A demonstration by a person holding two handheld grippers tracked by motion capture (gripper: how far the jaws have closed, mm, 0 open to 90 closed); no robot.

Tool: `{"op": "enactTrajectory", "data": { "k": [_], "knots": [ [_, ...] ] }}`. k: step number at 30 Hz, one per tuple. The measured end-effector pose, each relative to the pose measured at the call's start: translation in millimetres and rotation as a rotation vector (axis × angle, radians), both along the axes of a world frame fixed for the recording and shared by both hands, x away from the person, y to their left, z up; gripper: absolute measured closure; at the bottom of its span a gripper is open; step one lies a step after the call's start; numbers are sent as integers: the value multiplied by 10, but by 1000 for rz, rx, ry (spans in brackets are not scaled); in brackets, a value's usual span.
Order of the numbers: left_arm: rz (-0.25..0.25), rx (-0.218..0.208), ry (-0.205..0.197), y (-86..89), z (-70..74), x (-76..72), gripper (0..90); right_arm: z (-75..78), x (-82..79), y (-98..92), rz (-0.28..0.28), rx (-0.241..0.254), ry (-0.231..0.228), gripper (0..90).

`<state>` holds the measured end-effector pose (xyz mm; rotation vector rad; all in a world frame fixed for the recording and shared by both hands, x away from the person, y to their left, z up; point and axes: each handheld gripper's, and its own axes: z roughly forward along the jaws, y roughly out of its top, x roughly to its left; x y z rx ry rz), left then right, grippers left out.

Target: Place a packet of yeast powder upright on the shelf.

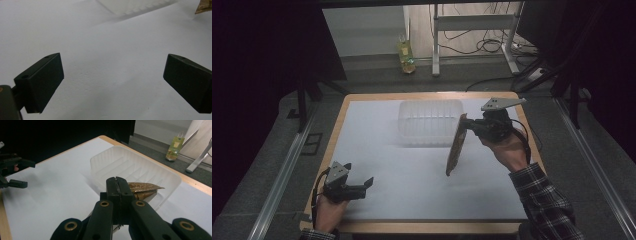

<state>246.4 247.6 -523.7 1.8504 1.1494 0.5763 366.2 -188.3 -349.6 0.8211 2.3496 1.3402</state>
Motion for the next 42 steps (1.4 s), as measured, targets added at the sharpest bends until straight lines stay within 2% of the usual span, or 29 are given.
{"op": "enactTrajectory", "data": {
  "k": [24, 42],
  "knots": [
    [0, -4, 1, 3, -1, 0, 28, 313, 249, -8, -7, 0, -45, 897],
    [-2, -18, 2, 13, 0, 0, 23, 410, 484, -32, -17, 7, -53, 897]
  ]
}}
